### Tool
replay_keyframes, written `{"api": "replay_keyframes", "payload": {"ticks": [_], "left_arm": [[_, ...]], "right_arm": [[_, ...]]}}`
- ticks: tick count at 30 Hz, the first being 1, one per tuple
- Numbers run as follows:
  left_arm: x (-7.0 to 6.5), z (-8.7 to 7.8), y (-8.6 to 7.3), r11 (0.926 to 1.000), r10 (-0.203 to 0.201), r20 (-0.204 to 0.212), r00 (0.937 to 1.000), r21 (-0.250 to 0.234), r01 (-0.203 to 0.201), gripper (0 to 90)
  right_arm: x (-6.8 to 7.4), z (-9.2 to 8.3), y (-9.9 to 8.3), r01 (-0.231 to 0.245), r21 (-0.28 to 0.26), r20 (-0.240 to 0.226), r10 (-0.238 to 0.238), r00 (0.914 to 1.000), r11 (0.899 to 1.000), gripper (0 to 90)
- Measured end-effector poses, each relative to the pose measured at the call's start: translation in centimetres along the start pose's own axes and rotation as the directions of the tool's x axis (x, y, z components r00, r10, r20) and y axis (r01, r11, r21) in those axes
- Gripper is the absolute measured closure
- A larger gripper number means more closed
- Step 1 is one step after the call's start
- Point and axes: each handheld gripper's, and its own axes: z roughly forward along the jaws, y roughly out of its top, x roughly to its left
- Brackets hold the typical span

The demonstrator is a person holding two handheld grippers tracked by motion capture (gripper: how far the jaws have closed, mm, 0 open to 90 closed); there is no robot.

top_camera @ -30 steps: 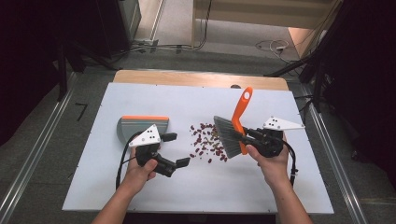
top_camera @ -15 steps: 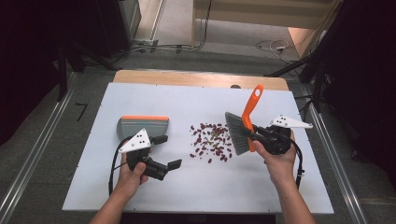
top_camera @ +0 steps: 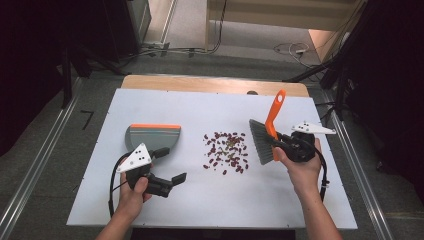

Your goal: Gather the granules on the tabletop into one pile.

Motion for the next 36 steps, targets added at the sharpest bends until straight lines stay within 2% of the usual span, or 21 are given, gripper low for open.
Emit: {"api": "replay_keyframes", "payload": {"ticks": [4, 6, 7, 8, 11, 14, 17, 19, 23, 25, 26, 28, 32, 36], "left_arm": [[0.3, -0.9, -0.6, 1.0000, -0.002, -0.017, 0.9999, -0.003, 0.002, 0.0], [0.5, -1.2, -0.7, 0.9999, -0.005, -0.031, 0.9995, -0.011, 0.005, 0.0], [0.6, -1.4, -0.7, 0.9998, -0.009, -0.038, 0.9992, -0.019, 0.008, 0.0], [0.7, -1.5, -0.8, 0.9995, -0.017, -0.040, 0.9990, -0.028, 0.016, 0.0], [0.9, -1.6, -1.0, 0.9992, -0.025, -0.042, 0.9988, -0.031, 0.024, 0.0], [0.9, -1.6, -1.1, 0.9996, -0.019, -0.048, 0.9987, -0.023, 0.018, 0.0], [1.1, -1.5, -1.2, 0.9993, -0.031, -0.048, 0.9984, -0.024, 0.030, 0.0], [1.1, -1.5, -1.4, 0.9992, -0.033, -0.063, 0.9975, -0.022, 0.032, 0.0], [1.3, -1.3, -1.5, 0.9996, -0.028, -0.090, 0.9956, -0.002, 0.028, 0.0], [1.4, -1.3, -1.5, 0.9995, -0.031, -0.094, 0.9951, -0.004, 0.031, 0.0], [1.4, -1.4, -1.5, 0.9995, -0.032, -0.099, 0.9946, -0.005, 0.031, 0.0], [1.4, -1.4, -1.6, 0.9994, -0.034, -0.104, 0.9940, -0.003, 0.034, 0.0], [1.4, -1.5, -1.5, 0.9996, -0.029, -0.113, 0.9932, -0.007, 0.028, 0.0], [1.5, -1.5, -1.6, 0.9997, -0.026, -0.114, 0.9931, -0.002, 0.026, 0.0]], "right_arm": [[-0.6, 0.3, 0.2, -0.003, 0.029, 0.029, 0.002, 0.9996, 1.000, 68.6], [-1.0, 0.7, 0.4, -0.006, 0.053, 0.058, 0.003, 0.9983, 0.999, 68.6], [-1.5, 1.1, 0.6, -0.004, 0.077, 0.089, -0.003, 0.9960, 0.997, 68.6], [-1.5, 1.1, 0.6, -0.004, 0.077, 0.089, -0.003, 0.9960, 0.997, 68.6], [-2.5, 2.1, 0.8, -0.025, 0.110, 0.134, 0.011, 0.9910, 0.994, 68.6], [-2.9, 2.5, 1.0, -0.036, 0.124, 0.150, 0.017, 0.9886, 0.992, 68.5], [-3.2, 3.3, 1.6, -0.026, 0.147, 0.186, -0.002, 0.9825, 0.989, 68.5], [-3.4, 3.8, 2.2, -0.012, 0.166, 0.226, -0.026, 0.9739, 0.986, 68.5], [-3.5, 4.3, 2.8, 0.010, 0.201, 0.239, -0.059, 0.9693, 0.980, 68.5], [-3.6, 4.7, 3.3, 0.023, 0.217, 0.250, -0.078, 0.9650, 0.976, 68.5], [-3.6, 5.0, 3.6, 0.036, 0.234, 0.266, -0.099, 0.9588, 0.972, 68.5], [-3.6, 5.3, 3.7, 0.035, 0.238, 0.277, -0.103, 0.9554, 0.971, 68.5], [-3.2, 6.6, 4.2, 0.061, 0.286, 0.303, -0.151, 0.9409, 0.956, 68.5], [-2.0, 8.4, 4.6, 0.119, 0.350, 0.308, -0.234, 0.9220, 0.929, 68.5]]}}
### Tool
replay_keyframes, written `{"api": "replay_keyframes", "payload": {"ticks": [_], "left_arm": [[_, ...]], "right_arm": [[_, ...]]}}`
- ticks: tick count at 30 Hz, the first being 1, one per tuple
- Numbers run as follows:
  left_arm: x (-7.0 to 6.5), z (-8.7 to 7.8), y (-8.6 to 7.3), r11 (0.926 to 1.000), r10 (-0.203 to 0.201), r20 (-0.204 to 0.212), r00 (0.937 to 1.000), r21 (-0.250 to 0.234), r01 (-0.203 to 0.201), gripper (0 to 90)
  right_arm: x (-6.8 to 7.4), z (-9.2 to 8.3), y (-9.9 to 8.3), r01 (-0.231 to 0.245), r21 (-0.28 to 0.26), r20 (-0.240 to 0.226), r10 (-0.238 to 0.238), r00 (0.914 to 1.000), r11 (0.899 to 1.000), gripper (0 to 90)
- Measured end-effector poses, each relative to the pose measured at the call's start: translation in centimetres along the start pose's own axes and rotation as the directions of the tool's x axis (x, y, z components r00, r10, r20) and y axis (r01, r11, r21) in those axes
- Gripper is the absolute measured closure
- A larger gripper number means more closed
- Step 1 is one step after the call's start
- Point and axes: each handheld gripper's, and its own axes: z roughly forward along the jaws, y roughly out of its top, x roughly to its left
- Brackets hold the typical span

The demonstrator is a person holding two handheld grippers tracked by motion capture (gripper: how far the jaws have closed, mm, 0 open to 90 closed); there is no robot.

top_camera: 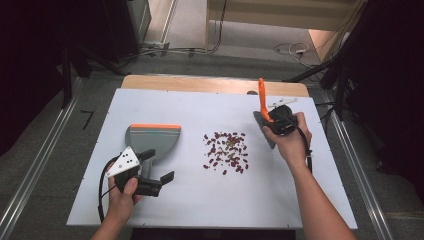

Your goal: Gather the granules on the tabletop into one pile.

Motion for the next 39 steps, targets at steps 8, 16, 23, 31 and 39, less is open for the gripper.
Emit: {"api": "replay_keyframes", "payload": {"ticks": [8, 16, 23, 31, 39], "left_arm": [[0.1, 0.1, -0.1, 0.9999, 0.000, 0.006, 1.0000, 0.010, 0.000, 0.0], [0.1, 0.2, -0.2, 0.9999, -0.004, 0.006, 1.0000, 0.012, 0.004, 0.0], [0.0, 0.3, -0.1, 0.9998, -0.003, 0.004, 1.0000, 0.017, 0.003, 0.0], [0.1, 0.3, 0.0, 0.9998, 0.001, 0.001, 1.0000, 0.019, -0.001, 0.0], [0.1, 0.3, 0.0, 0.9999, -0.001, 0.003, 1.0000, 0.017, 0.001, 0.0]], "right_arm": [[3.1, 2.8, 1.7, 0.113, 0.071, 0.046, -0.116, 0.9922, 0.991, 68.6], [5.9, 3.8, 2.3, 0.193, 0.097, -0.004, -0.194, 0.9810, 0.976, 69.0], [8.0, 3.3, 1.4, 0.298, 0.101, -0.060, -0.293, 0.9542, 0.949, 68.6], [9.2, 2.6, 0.4, 0.360, 0.088, -0.114, -0.350, 0.9298, 0.929, 67.8], [10.4, 1.5, -0.8, 0.405, 0.074, -0.166, -0.389, 0.9062, 0.911, 67.2]]}}
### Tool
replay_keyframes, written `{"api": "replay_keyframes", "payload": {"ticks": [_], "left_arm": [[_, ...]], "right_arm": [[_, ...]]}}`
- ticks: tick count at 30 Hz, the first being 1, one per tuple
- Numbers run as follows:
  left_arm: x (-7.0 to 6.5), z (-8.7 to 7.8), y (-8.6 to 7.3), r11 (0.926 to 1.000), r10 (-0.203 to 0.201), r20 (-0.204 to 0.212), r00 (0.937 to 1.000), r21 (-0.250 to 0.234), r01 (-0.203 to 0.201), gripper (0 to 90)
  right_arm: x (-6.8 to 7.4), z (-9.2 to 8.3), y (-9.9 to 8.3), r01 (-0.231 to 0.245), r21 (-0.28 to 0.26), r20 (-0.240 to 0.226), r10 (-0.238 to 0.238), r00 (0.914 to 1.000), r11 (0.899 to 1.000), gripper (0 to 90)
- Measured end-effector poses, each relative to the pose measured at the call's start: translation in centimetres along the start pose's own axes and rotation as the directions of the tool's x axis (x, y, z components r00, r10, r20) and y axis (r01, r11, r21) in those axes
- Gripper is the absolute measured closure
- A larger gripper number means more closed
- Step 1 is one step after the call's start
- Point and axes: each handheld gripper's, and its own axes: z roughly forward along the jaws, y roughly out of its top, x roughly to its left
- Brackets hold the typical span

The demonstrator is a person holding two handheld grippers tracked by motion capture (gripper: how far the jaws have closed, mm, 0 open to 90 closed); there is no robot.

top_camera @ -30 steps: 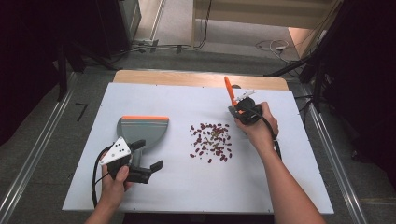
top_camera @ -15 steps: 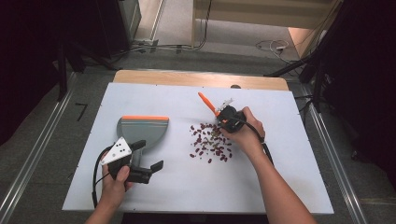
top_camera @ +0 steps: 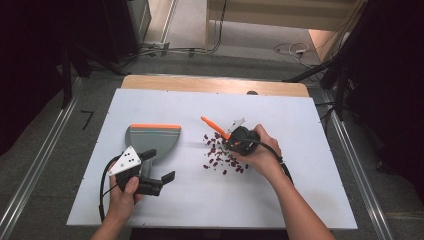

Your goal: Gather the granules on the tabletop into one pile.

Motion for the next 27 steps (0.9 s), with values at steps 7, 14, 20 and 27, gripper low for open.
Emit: {"api": "replay_keyframes", "payload": {"ticks": [7, 14, 20, 27], "left_arm": [[0.0, 0.0, 0.0, 1.0000, 0.003, -0.003, 1.0000, 0.003, -0.003, 0.0], [0.2, -0.2, 0.1, 1.0000, -0.002, -0.011, 0.9999, -0.005, 0.002, 0.0], [0.4, -0.5, 0.1, 0.9998, -0.013, -0.016, 0.9998, -0.017, 0.013, 0.0], [0.7, -0.7, 0.0, 0.9997, -0.020, -0.019, 0.9996, -0.017, 0.019, 0.0]], "right_arm": [[0.5, -0.7, -0.4, 0.013, -0.006, -0.045, -0.013, 0.9989, 1.000, 67.2], [-0.8, -1.7, -0.1, 0.000, -0.049, -0.015, -0.001, 0.9999, 0.999, 68.4], [-2.6, -1.8, 1.9, -0.001, -0.073, 0.022, 0.003, 0.9997, 0.997, 68.7], [-3.6, 0.1, 4.5, 0.117, -0.095, 0.067, -0.111, 0.9916, 0.989, 68.7]]}}
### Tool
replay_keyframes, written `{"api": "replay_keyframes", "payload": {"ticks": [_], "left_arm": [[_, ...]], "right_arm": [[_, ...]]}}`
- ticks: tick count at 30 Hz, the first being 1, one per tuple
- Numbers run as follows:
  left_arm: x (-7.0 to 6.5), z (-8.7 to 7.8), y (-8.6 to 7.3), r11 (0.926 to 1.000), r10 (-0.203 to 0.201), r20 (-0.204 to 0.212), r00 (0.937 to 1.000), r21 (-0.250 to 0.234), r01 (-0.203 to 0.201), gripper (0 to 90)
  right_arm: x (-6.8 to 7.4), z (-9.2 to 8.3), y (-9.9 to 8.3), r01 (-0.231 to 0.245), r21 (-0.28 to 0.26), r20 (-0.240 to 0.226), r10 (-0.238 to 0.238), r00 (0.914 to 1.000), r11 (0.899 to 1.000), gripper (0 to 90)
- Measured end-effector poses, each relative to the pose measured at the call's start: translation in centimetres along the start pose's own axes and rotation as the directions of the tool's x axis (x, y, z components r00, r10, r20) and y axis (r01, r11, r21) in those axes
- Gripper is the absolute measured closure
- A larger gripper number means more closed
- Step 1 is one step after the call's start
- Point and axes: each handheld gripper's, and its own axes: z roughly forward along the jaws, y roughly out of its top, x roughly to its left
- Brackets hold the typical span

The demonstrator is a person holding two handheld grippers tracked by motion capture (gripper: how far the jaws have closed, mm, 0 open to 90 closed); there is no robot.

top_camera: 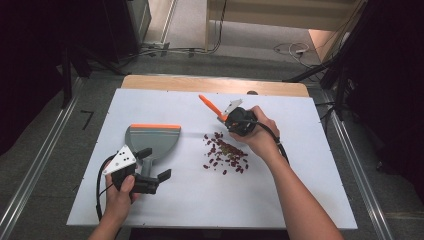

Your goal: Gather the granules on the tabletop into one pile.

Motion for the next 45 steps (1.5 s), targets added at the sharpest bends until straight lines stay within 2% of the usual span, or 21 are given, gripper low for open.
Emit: {"api": "replay_keyframes", "payload": {"ticks": [3, 5, 6, 8, 10, 13, 17, 22, 25, 26, 27, 28, 34, 37, 40, 43, 44, 45], "left_arm": [[0.1, -0.1, 0.0, 1.0000, 0.001, -0.002, 1.0000, -0.001, -0.001, 0.0], [0.2, -0.1, 0.0, 1.0000, -0.004, -0.002, 1.0000, -0.004, 0.004, 0.0], [0.2, -0.1, 0.0, 1.0000, -0.004, -0.003, 1.0000, -0.003, 0.004, 0.0], [0.3, -0.2, 0.0, 1.0000, -0.006, -0.003, 1.0000, -0.003, 0.006, 0.0], [0.3, -0.2, 0.0, 1.0000, -0.006, -0.003, 1.0000, -0.004, 0.006, 0.0], [0.3, -0.1, 0.0, 1.0000, -0.004, -0.002, 1.0000, -0.002, 0.004, 0.0], [0.1, 0.0, -0.1, 1.0000, -0.003, 0.002, 1.0000, 0.003, 0.003, 0.0], [0.0, 0.2, -0.1, 1.0000, 0.002, 0.009, 1.0000, 0.009, -0.002, 0.0], [-0.1, 0.2, -0.1, 0.9999, 0.006, 0.009, 0.9999, 0.011, -0.006, 0.0], [-0.1, 0.2, -0.1, 0.9999, 0.006, 0.009, 0.9999, 0.013, -0.006, 0.0], [-0.1, 0.3, -0.1, 0.9999, 0.007, 0.009, 0.9999, 0.013, -0.007, 0.0], [-0.1, 0.3, -0.1, 0.9999, 0.006, 0.011, 0.9999, 0.013, -0.006, 0.0], [-0.2, 0.3, -0.1, 0.9999, 0.007, 0.017, 0.9998, 0.014, -0.007, 0.0], [-0.2, 0.3, -0.1, 0.9999, 0.001, 0.019, 0.9998, 0.012, -0.001, 0.0], [-0.1, 0.3, -0.2, 0.9999, -0.005, 0.017, 0.9998, 0.011, 0.005, 0.0], [-0.1, 0.4, -0.2, 1.0000, -0.007, 0.019, 0.9998, 0.006, 0.007, 0.0], [-0.1, 0.3, -0.1, 1.0000, -0.007, 0.019, 0.9998, 0.004, 0.006, 0.0], [-0.1, 0.3, -0.1, 1.0000, -0.007, 0.019, 0.9998, 0.002, 0.007, 0.0]], "right_arm": [[0.3, 1.4, 0.7, 0.077, -0.004, 0.005, -0.077, 0.9970, 0.997, 68.8], [0.8, 2.1, 1.1, 0.110, 0.001, 0.013, -0.110, 0.9938, 0.994, 68.7], [1.3, 2.6, 1.4, 0.114, -0.005, -0.019, -0.114, 0.9933, 0.993, 68.7], [1.7, 2.9, 1.6, 0.120, -0.007, -0.028, -0.121, 0.9923, 0.993, 68.7], [2.4, 3.1, 1.9, 0.148, -0.004, -0.049, -0.148, 0.9878, 0.989, 68.6], [3.3, 3.1, 2.1, 0.153, 0.009, -0.084, -0.152, 0.9849, 0.988, 68.1], [4.3, 3.0, 1.8, 0.209, 0.016, -0.098, -0.207, 0.9735, 0.978, 67.7], [5.1, 2.1, 0.9, 0.243, -0.004, -0.131, -0.241, 0.9616, 0.970, 67.5], [5.5, 1.5, 0.3, 0.270, -0.024, -0.157, -0.271, 0.9497, 0.962, 67.4], [5.8, 1.1, 0.0, 0.288, -0.031, -0.164, -0.289, 0.9430, 0.957, 67.4], [5.8, 1.1, 0.0, 0.288, -0.031, -0.164, -0.289, 0.9430, 0.957, 67.4], [5.9, 1.0, -0.1, 0.299, -0.036, -0.170, -0.301, 0.9384, 0.953, 67.4], [6.5, 0.3, -0.6, 0.313, -0.052, -0.191, -0.317, 0.9289, 0.948, 67.4], [6.7, 0.0, -0.9, 0.335, -0.056, -0.200, -0.339, 0.9193, 0.941, 67.4], [6.8, -0.5, -1.1, 0.334, -0.059, -0.223, -0.338, 0.9143, 0.941, 67.4], [6.6, -0.8, -1.3, 0.337, -0.072, -0.224, -0.345, 0.9115, 0.939, 67.5], [6.4, -1.0, -1.3, 0.330, -0.076, -0.195, -0.339, 0.9204, 0.941, 67.6], [6.4, -1.0, -1.3, 0.330, -0.076, -0.195, -0.339, 0.9204, 0.941, 67.6]]}}
